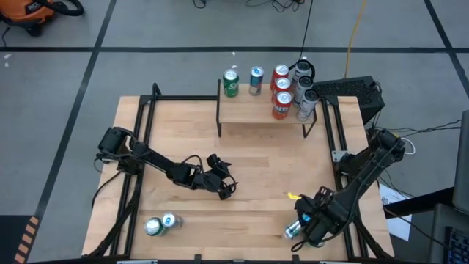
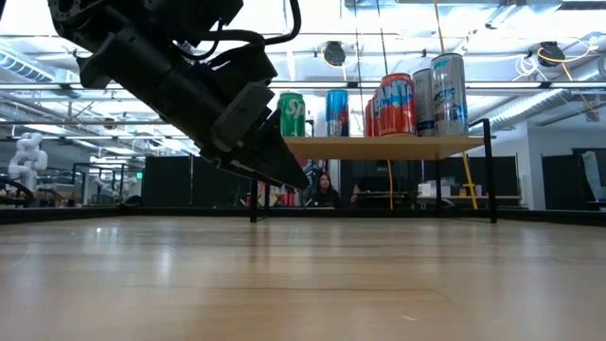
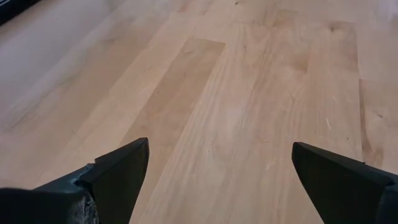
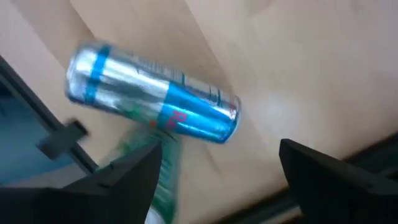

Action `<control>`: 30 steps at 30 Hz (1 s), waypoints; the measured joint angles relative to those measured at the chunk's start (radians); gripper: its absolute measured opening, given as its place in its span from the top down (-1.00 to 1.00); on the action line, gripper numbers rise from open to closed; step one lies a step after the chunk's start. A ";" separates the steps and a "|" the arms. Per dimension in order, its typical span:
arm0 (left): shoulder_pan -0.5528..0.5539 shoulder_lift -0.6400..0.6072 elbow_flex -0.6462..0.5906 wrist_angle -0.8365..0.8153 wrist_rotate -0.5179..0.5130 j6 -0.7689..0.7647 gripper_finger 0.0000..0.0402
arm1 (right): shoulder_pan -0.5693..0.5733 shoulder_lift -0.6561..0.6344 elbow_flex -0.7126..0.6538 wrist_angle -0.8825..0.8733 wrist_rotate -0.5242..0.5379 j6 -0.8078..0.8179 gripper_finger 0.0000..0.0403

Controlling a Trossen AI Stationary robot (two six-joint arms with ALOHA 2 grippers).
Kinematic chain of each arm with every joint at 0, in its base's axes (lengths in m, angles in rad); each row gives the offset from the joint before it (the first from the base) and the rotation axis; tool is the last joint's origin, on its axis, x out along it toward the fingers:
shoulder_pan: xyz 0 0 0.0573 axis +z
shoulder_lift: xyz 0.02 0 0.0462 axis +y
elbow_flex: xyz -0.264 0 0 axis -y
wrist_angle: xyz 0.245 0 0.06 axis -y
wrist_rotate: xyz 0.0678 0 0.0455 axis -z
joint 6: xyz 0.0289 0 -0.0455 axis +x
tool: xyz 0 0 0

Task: Place canned beverage on shelf
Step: Put the right blue soda can on the shelf aligned with the other blue soda can

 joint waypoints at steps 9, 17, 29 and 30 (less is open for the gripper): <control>0.000 0.000 0.000 0.101 0.047 0.037 -0.96 | -0.009 0.000 0.000 0.016 0.125 -0.019 -0.43; -0.030 0.000 0.000 0.237 0.161 0.125 -0.96 | -0.007 0.003 -0.051 0.235 0.124 -0.413 -0.43; -0.028 0.000 0.000 0.197 0.146 0.124 -0.96 | 0.020 0.025 -0.304 0.579 0.029 -0.597 -0.43; -0.028 0.000 0.000 0.197 0.145 0.124 -0.96 | 0.020 0.033 -0.311 0.578 0.016 -0.614 -0.43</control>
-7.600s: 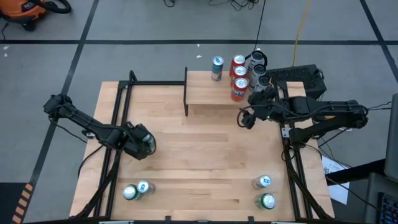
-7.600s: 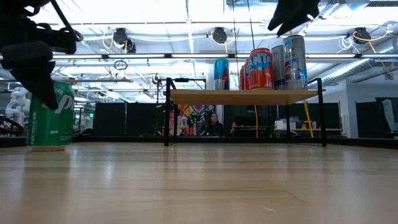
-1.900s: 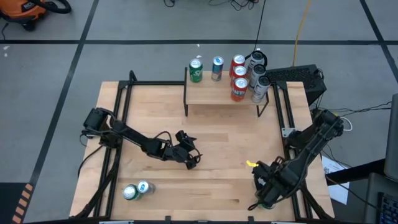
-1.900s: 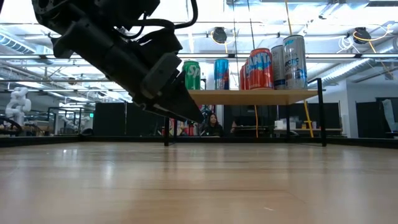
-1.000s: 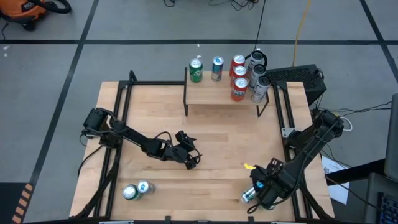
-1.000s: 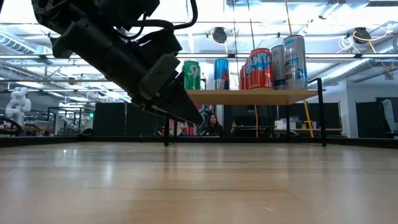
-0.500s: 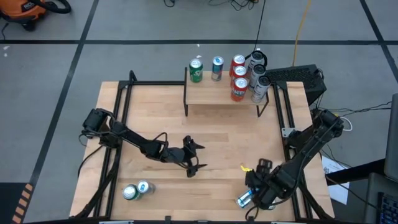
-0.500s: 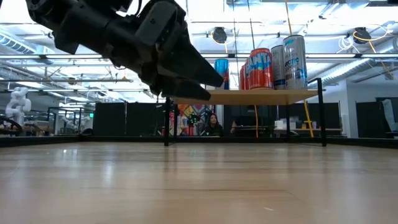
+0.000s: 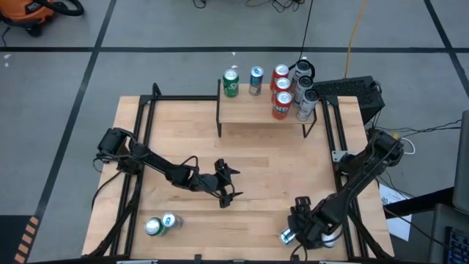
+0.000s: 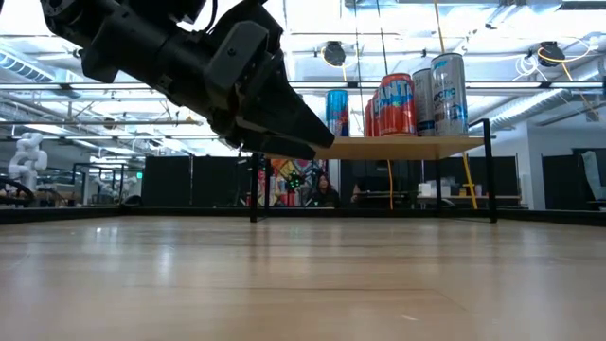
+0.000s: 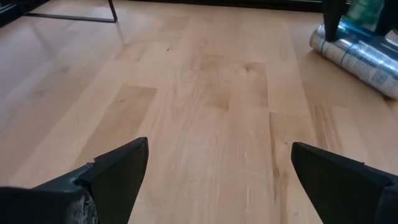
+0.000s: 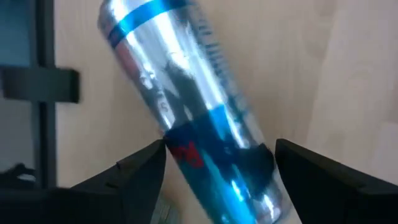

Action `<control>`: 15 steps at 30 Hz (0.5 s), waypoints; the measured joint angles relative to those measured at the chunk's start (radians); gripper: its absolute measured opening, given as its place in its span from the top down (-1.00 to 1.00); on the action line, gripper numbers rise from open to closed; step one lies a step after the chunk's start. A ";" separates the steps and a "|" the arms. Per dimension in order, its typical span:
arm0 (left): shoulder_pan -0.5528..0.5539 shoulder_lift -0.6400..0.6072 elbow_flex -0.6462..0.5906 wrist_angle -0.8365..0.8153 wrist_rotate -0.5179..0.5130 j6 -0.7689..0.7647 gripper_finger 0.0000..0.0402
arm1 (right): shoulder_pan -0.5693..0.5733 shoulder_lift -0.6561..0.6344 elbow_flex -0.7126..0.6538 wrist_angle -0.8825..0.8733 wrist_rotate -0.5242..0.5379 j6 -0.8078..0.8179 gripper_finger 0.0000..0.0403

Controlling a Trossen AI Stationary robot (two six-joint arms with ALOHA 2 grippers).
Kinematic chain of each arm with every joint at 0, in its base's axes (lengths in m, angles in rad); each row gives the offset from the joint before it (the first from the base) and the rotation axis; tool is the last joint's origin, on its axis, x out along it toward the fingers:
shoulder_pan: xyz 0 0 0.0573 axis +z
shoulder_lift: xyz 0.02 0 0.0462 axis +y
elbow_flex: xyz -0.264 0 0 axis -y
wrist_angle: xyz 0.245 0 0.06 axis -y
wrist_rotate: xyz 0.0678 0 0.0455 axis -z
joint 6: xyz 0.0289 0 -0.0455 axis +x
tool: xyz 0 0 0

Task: Place canned beverage on shelf
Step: Put the right blue soda can on the shelf aligned with the other blue soda can

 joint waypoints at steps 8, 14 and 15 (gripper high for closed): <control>0.000 0.000 0.000 0.003 -0.001 -0.001 -0.96 | -0.020 0.082 -0.007 0.000 0.019 -0.119 -0.41; 0.000 0.000 0.000 0.004 -0.001 -0.001 -0.96 | -0.088 0.115 -0.007 -0.002 0.028 -0.124 -0.24; 0.000 0.000 0.000 0.005 -0.001 -0.001 -0.96 | -0.100 0.115 -0.007 0.000 0.031 -0.130 -0.19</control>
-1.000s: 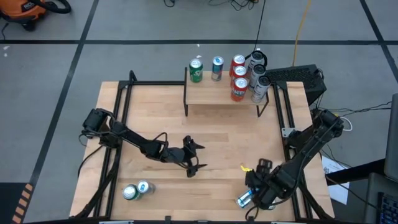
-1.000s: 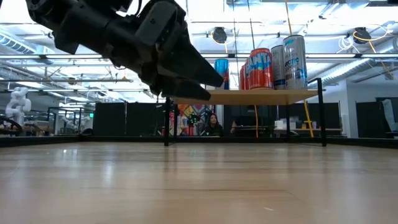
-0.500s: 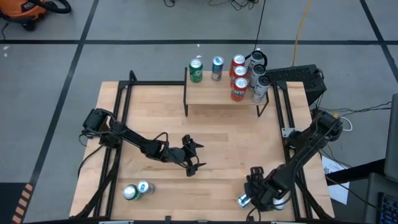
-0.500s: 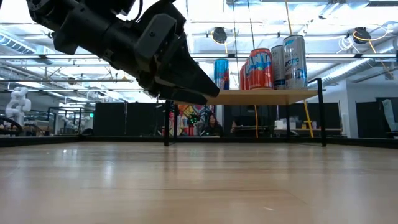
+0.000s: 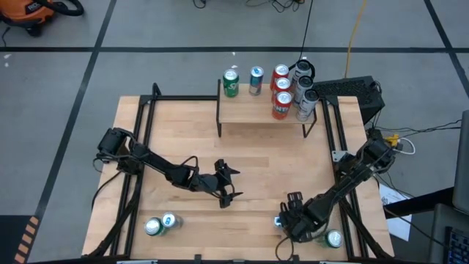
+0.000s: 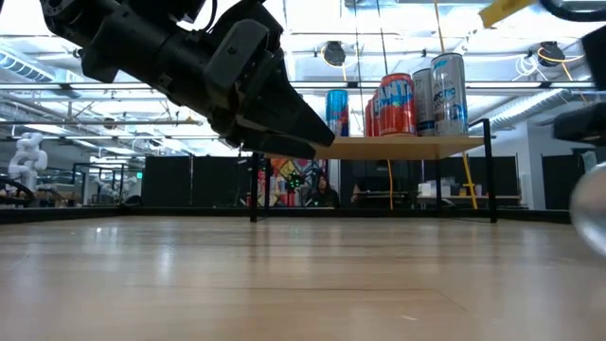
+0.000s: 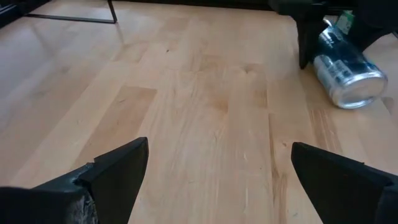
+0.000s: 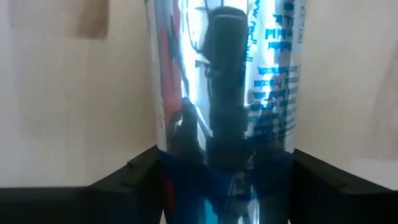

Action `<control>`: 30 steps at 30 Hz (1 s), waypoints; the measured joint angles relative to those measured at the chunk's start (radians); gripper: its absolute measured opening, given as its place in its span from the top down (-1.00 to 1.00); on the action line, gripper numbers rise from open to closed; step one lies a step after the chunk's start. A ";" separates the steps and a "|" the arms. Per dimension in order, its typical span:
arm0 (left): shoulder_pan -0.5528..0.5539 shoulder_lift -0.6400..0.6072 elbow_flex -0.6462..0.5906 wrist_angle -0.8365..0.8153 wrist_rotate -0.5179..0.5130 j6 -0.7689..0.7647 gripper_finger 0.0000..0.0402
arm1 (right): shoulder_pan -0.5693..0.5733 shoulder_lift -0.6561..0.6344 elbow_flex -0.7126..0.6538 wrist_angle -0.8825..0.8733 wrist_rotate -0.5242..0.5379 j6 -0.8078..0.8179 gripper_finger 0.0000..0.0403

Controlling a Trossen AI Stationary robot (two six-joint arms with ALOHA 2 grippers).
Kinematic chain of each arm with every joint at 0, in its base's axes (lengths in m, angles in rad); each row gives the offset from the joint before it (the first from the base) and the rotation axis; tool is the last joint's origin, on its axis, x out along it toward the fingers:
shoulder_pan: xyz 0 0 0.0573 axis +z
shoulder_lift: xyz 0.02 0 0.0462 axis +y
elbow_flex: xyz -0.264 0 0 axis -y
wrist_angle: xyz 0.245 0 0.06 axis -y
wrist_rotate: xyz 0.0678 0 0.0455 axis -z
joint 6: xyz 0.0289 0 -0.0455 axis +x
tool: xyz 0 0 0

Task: Place canned beverage on shelf
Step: Put the right blue soda can on the shelf aligned with the other blue soda can

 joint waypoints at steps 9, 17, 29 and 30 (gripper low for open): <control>0.001 0.000 0.000 0.085 0.170 0.058 -0.96 | -0.083 -0.030 0.037 -0.039 0.168 -0.129 -0.05; 0.049 0.001 0.020 0.135 0.336 0.074 -0.98 | -0.167 -0.035 0.140 -0.039 0.447 -0.260 -0.12; 0.061 0.001 0.024 0.179 0.280 0.087 -0.98 | -0.283 -0.035 0.172 0.018 0.471 -0.213 -0.12; 0.062 0.001 0.024 0.177 0.258 0.087 -0.98 | -0.288 -0.035 0.172 0.029 0.472 -0.217 -0.12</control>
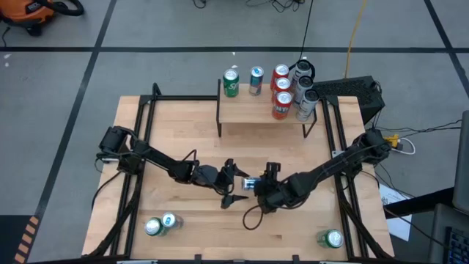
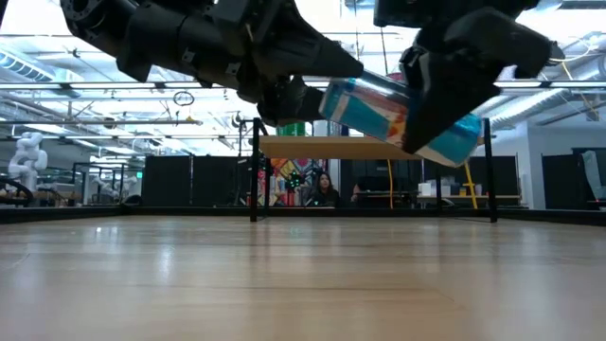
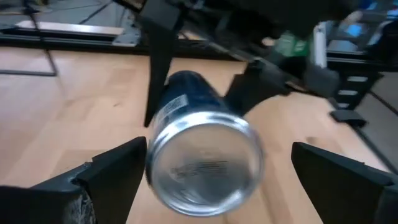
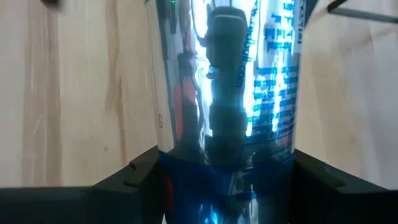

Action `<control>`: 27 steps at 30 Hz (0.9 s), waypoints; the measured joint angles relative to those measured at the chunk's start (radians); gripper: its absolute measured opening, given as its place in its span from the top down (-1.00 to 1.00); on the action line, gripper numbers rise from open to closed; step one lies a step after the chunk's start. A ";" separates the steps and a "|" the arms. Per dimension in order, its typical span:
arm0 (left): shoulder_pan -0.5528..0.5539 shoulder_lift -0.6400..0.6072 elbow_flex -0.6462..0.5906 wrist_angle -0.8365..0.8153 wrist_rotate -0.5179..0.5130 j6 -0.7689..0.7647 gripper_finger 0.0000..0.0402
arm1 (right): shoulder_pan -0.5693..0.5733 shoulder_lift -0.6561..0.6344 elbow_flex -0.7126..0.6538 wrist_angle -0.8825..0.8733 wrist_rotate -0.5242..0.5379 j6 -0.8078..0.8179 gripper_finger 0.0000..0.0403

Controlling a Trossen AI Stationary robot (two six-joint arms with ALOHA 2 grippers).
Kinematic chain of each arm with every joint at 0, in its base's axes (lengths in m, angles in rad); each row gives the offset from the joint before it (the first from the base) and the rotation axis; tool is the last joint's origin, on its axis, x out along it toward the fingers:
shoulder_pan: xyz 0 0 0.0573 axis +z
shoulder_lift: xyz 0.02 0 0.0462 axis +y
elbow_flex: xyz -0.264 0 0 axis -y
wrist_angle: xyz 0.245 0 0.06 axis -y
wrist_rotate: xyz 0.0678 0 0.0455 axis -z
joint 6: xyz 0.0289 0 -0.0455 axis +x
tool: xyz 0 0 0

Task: Place canned beverage on shelf
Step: Put the right blue soda can on the shelf aligned with the other blue soda can

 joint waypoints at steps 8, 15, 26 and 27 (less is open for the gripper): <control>0.023 0.000 0.000 0.000 -0.017 -0.001 -0.91 | -0.006 0.000 0.000 0.036 -0.003 -0.035 -0.12; 0.023 0.000 0.000 0.003 -0.007 -0.001 -0.47 | -0.007 0.000 0.000 0.036 -0.002 -0.034 -0.13; 0.022 0.000 0.000 0.015 -0.039 0.017 -0.09 | -0.007 -0.009 0.000 0.024 -0.010 0.001 -0.25; 0.023 0.000 0.000 0.025 -0.048 0.019 -0.09 | -0.007 -0.019 0.000 0.020 -0.011 0.020 -0.28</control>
